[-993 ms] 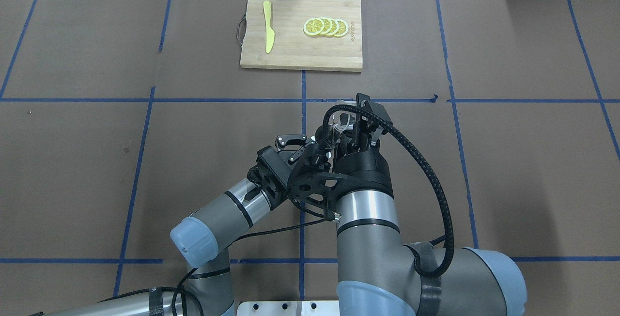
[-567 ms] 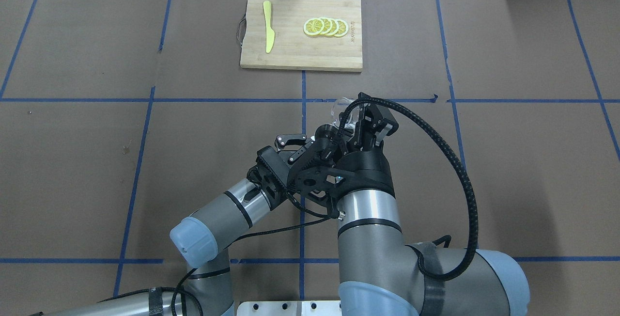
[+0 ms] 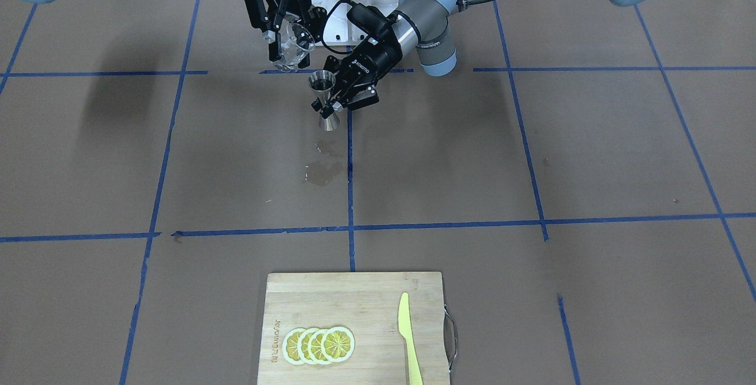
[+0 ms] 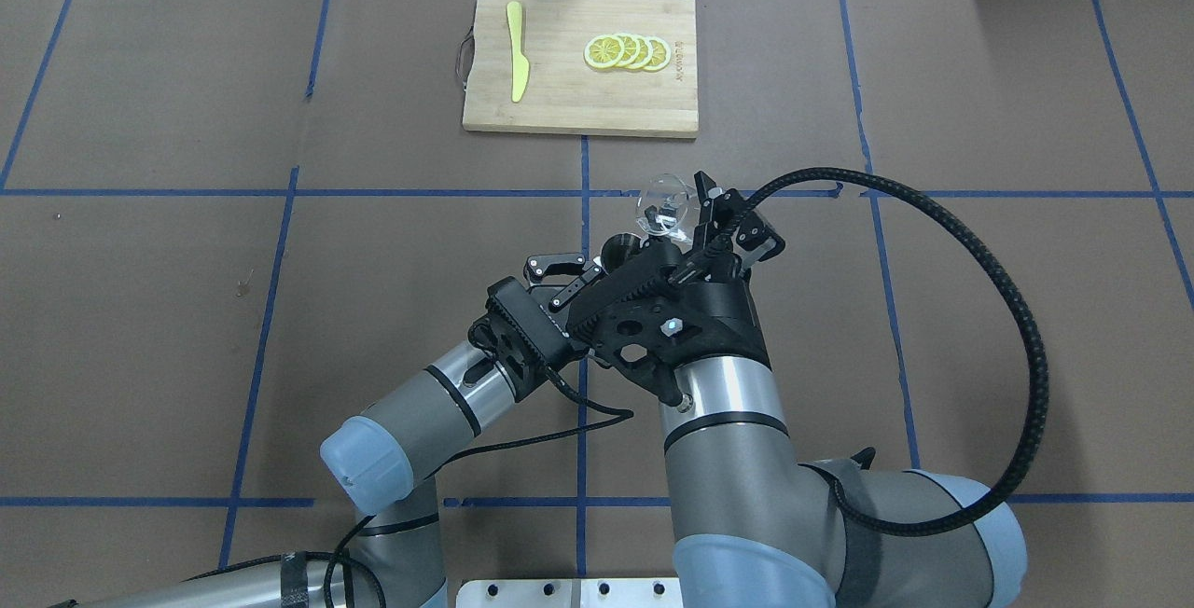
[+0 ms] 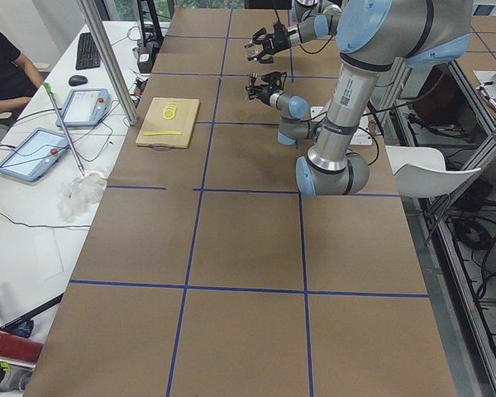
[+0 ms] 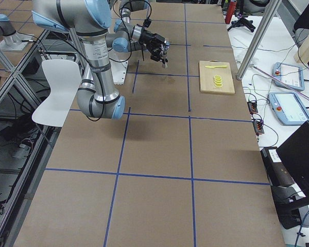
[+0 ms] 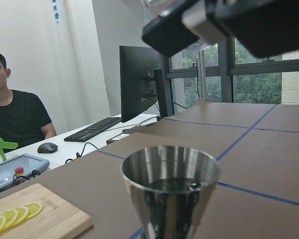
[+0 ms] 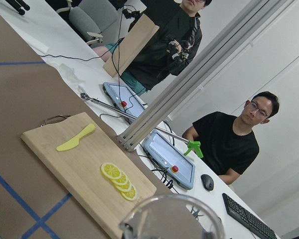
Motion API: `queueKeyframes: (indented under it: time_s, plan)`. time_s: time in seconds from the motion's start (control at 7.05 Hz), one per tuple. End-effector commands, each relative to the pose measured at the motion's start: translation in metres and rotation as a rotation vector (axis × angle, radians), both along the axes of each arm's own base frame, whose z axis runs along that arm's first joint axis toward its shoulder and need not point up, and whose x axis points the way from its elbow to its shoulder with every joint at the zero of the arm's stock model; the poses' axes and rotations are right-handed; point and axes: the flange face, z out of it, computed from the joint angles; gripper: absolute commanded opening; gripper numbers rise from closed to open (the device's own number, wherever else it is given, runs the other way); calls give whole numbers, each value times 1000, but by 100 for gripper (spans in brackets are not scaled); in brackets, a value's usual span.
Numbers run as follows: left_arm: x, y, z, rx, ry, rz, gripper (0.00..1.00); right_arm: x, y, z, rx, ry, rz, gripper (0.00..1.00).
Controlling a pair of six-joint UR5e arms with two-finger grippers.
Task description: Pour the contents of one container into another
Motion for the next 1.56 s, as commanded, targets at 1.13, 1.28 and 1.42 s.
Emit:
queueKeyframes:
  time_s: [1.13, 1.28, 1.42]
  plan:
    - [-133, -33, 136, -199, 11, -166, 0, 77, -19, 146, -187, -374, 72, 0]
    - [-177, -34, 164, -199, -38, -201, 0, 77, -19, 146, -189, -372, 71, 0]
    - [-209, -25, 192, -213, -82, -211, 0, 78, -20, 146, -188, -372, 73, 0]
